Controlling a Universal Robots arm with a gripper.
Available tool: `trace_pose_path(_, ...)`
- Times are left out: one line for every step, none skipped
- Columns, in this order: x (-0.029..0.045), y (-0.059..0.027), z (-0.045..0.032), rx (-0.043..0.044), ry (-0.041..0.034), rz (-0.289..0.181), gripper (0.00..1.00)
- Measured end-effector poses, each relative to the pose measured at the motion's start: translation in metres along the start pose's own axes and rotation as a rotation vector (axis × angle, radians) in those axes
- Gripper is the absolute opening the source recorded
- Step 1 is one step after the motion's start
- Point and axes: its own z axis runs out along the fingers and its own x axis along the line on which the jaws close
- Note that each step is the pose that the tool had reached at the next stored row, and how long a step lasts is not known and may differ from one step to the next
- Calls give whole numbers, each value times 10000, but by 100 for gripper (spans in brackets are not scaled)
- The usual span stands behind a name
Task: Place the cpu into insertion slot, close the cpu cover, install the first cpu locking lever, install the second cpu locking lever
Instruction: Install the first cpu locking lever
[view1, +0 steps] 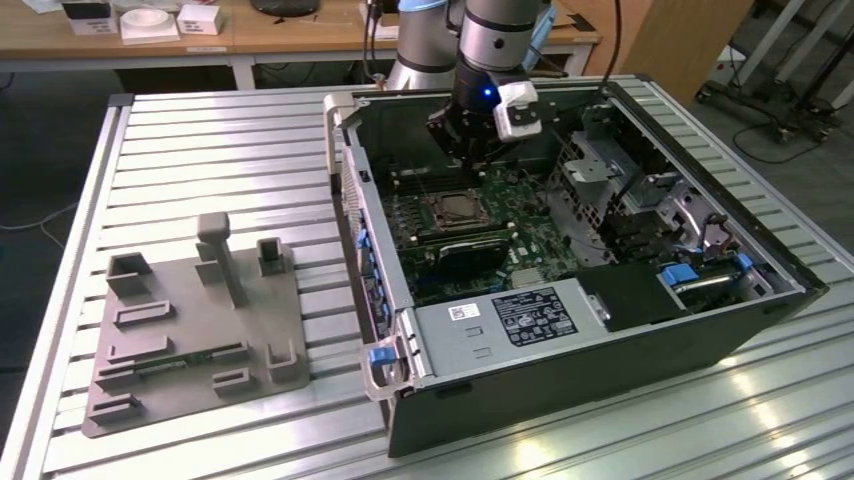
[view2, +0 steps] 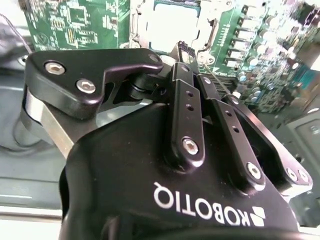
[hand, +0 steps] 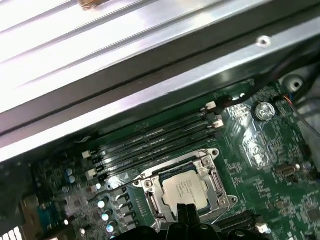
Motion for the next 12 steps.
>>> trace_pose_path(0,0,1,-3,2,-181,10)
trace_pose_path(0,0,1,-4,5,-354,10)
trace_pose_path(0,1,2,-11,9,-545,10)
trace_pose_path(0,0,2,-30,16,-673,10)
trace_pose_path(-1,0,3,-69,30,-778,10)
trace_pose_path(0,0,2,-109,45,-874,10)
trace_pose_path(0,0,2,-149,60,-967,10)
trace_pose_path(0,0,2,-185,73,-1061,10)
trace_pose_path(0,0,2,-212,84,-1154,10)
trace_pose_path(0,0,2,-238,94,-1239,10)
trace_pose_path(0,1,2,-251,100,-1331,10)
trace_pose_path(0,1,2,-254,104,-1477,10)
